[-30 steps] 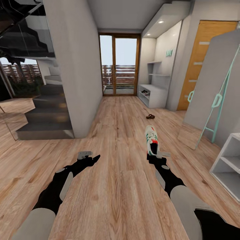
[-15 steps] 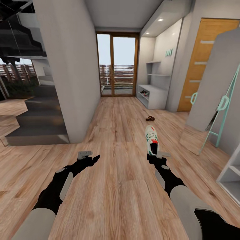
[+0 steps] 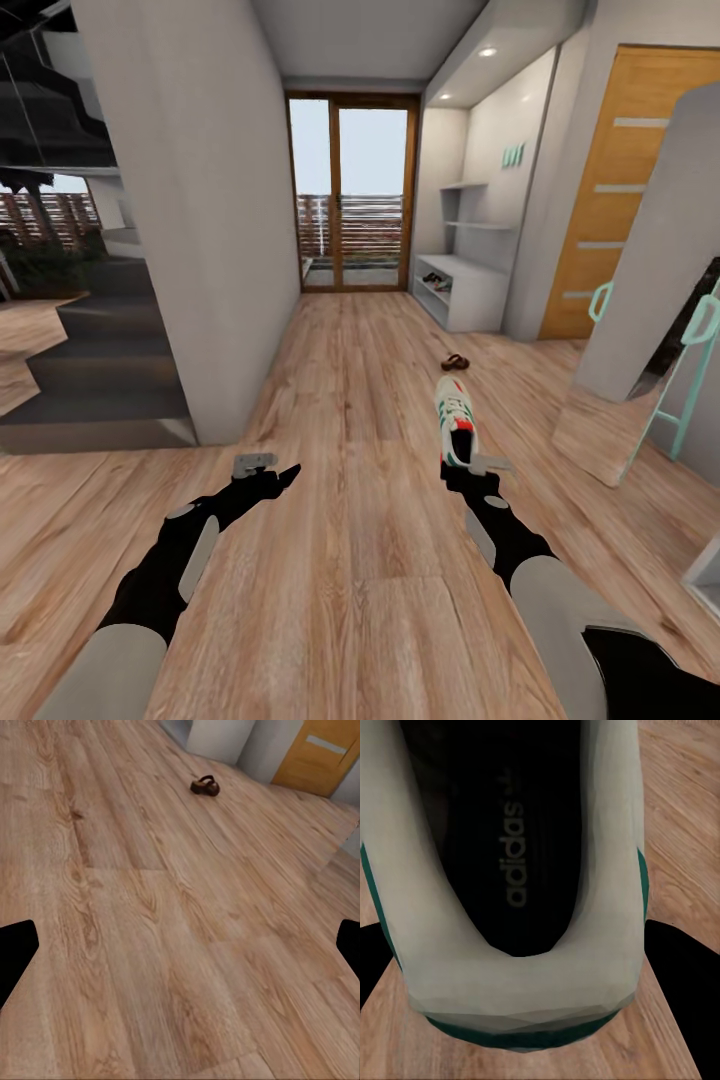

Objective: Pick up the two gym shoes and the two sandals from the corridor floor and place them onto the hallstand (shoe rack) in the corridor, making sure they are on the rack and not on the floor. Arrange them so the two gym shoes are next to each other and the two sandals are next to each other.

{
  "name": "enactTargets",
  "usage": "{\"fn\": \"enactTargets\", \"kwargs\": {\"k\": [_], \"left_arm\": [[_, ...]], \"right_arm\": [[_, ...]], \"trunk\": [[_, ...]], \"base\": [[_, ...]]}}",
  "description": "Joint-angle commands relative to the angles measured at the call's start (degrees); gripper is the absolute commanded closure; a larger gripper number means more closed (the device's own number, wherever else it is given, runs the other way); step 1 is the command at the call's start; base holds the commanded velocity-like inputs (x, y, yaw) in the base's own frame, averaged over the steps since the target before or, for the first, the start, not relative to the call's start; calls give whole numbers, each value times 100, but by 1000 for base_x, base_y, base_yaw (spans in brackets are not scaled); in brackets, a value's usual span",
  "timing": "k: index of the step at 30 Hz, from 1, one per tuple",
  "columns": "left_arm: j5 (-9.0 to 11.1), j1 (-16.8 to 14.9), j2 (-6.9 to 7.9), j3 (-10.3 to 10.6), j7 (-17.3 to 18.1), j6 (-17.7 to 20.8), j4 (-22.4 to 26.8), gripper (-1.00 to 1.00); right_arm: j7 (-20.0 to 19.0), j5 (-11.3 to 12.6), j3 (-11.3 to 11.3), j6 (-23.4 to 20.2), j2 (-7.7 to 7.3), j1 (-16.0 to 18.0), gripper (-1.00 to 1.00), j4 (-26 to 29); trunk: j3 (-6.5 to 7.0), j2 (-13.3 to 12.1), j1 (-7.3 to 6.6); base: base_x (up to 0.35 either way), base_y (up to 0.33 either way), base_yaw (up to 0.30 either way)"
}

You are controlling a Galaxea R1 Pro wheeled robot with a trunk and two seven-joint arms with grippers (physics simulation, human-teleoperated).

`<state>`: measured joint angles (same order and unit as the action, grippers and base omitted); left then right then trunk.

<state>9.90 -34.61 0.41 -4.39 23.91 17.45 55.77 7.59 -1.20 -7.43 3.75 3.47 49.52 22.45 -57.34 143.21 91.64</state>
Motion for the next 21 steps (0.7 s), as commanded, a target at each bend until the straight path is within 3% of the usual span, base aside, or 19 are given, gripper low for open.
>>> {"fn": "enactTargets", "kwargs": {"k": [1,21], "left_arm": [[56,-2,0,-9,17,55,4,-100],[59,-2,-3,-9,17,55,3,-100]], "right_arm": [[5,-18,-22,20,5,5,100,-4],[5,-12,-31,20,1,5,100,-1]], "trunk": [[-6,2,2],[-6,2,2]], "base": [[344,0,0],[344,0,0]]}}
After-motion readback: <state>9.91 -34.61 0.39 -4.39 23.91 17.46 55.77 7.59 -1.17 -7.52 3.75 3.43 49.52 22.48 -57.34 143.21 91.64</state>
